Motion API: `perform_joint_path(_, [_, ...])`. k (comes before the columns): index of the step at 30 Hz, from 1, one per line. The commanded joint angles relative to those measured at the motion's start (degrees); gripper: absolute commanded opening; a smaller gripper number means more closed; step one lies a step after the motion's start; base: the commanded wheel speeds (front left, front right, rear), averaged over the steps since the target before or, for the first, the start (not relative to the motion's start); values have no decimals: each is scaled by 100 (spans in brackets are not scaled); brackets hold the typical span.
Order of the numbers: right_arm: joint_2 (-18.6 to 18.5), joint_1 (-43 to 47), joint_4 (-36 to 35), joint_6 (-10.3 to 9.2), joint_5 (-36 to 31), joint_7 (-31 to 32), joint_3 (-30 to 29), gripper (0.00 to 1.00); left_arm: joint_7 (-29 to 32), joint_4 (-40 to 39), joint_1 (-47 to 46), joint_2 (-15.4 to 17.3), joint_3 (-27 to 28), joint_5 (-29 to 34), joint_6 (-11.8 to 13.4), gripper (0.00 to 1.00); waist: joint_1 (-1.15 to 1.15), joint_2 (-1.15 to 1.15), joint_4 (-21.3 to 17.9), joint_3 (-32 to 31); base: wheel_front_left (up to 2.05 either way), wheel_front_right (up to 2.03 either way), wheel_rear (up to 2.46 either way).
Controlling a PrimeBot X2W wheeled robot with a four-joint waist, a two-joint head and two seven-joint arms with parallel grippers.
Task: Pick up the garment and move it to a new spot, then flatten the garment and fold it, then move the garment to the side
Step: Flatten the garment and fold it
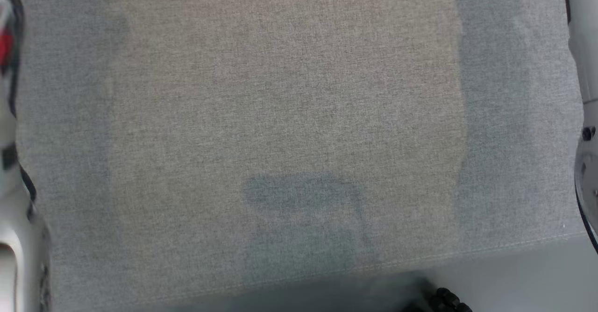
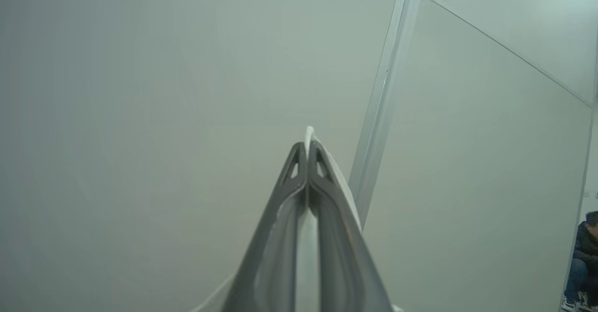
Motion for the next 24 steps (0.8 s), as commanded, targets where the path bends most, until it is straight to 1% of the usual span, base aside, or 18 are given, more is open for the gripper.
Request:
perform_joint_path(1, [-130, 215, 29, -8, 137, 52, 148, 0, 2, -138, 418, 68, -10, -55, -16, 0, 0, 0, 135, -173, 0, 0, 0])
perform_joint_path(2, [-183, 335, 14, -8, 274, 96, 334, 0, 2, -293, 755, 64, 48, -104, -17, 0, 0, 0, 162, -242, 0, 0, 0])
perform_joint_path(5, [-514, 756, -84, -8, 659, 284, 829, 0, 3, -750, 1833, -41, 149, -77, -18, 0, 0, 0, 296, -566, 0, 0, 0])
perform_joint_path(6, [-705, 1072, -169, -8, 941, 490, 1133, 0, 2, -1011, 2531, -129, 204, -18, -17, 0, 0, 0, 362, -796, 0, 0, 0])
perform_joint_path(9, [-1023, 1525, -311, -8, 1258, 939, 1467, 0, 1, -1249, 3473, -267, 179, 141, -18, 0, 0, 0, 447, -1160, 0, 0, 0])
perform_joint_path(10, [-1125, 1682, -331, -8, 1337, 1142, 1498, 0, 1, -1290, 3770, -366, 200, 127, -18, 0, 0, 0, 461, -1286, 0, 0, 0])
perform_joint_path(12, [-1347, 1992, -382, -9, 1276, 1527, 1592, 0, 1, -1373, 4276, -458, 168, 292, -18, 0, 0, 0, 485, -1537, 0, 0, 0])
perform_joint_path(14, [-1354, 2332, -445, -8, 1453, 1907, 1492, 0, 1, -1426, 4752, -617, 117, 382, -17, 0, 0, 0, 488, -1775, 0, 0, 0])
perform_joint_path(16, [-1349, 2751, -612, -8, 1530, 2314, 1467, 0, 1, -1450, 5201, -608, -104, 585, -18, 0, 0, 0, 485, -2004, 0, 0, 0])
perform_joint_path(19, [-1424, 3394, -1028, -9, 1629, 2834, 1464, 0, 1, -1459, 5837, -735, -281, 727, -15, 0, 0, 0, 443, -2339, 0, 0, 0])
perform_joint_path(24, [-1543, 4599, -1893, -8, 1762, 3514, 1175, 0, 1, -1514, 6785, -895, -437, 826, -15, 0, 0, 0, 396, -2762, 0, 0, 0])
